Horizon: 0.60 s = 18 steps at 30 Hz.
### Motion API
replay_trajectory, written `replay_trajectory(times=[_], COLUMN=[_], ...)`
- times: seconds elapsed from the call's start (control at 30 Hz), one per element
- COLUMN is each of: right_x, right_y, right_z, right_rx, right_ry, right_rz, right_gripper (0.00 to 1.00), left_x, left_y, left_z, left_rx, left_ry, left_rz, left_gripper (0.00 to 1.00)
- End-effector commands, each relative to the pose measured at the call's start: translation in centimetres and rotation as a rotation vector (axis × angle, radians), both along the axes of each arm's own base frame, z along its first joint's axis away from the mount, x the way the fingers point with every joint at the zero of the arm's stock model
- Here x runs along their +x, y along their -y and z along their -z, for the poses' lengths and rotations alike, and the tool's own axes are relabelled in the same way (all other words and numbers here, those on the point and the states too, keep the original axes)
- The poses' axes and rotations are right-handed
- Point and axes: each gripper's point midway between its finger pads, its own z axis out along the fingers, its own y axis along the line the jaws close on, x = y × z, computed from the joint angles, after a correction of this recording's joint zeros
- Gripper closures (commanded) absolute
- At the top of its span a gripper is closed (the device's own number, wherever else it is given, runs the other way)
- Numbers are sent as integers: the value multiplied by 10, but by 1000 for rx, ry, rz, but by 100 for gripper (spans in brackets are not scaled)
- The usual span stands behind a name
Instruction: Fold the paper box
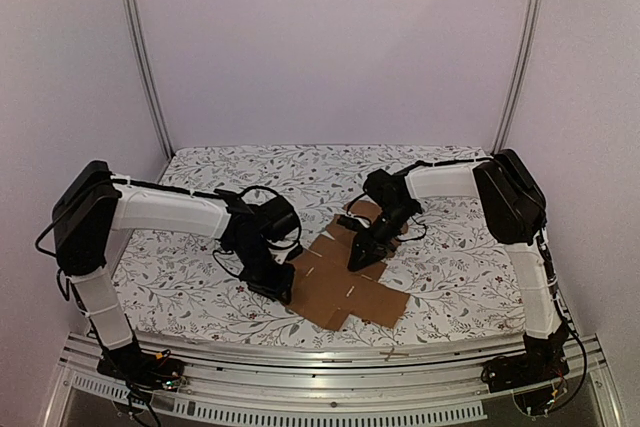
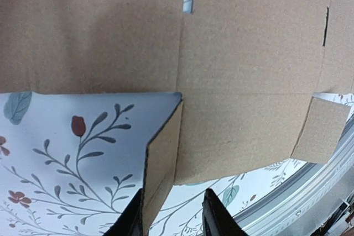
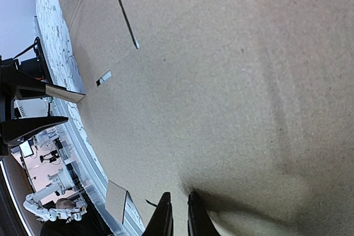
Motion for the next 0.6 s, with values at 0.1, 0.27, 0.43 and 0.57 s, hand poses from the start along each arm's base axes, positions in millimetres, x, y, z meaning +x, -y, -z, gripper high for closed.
replay_trajectory(times=[0.1, 0.27, 0.43, 0.57], right_x=[2, 1, 1, 1], right_y=[31, 32, 32, 32], right_z=[66, 67, 68, 68], right_rx=[-201, -202, -204, -206], right_ry=[19, 20, 19, 19], right_rz=[17, 13, 13, 12], right_gripper=[91, 91, 91, 91], left_x=[12, 17, 22, 19], left_y=[15, 24, 20, 18], left_z=[-24, -22, -23, -35], left_rx=[-134, -155, -99, -83], left_ry=[76, 76, 104, 136], left_rz=[-58, -45, -51, -47], left_gripper=[68, 73, 78, 78])
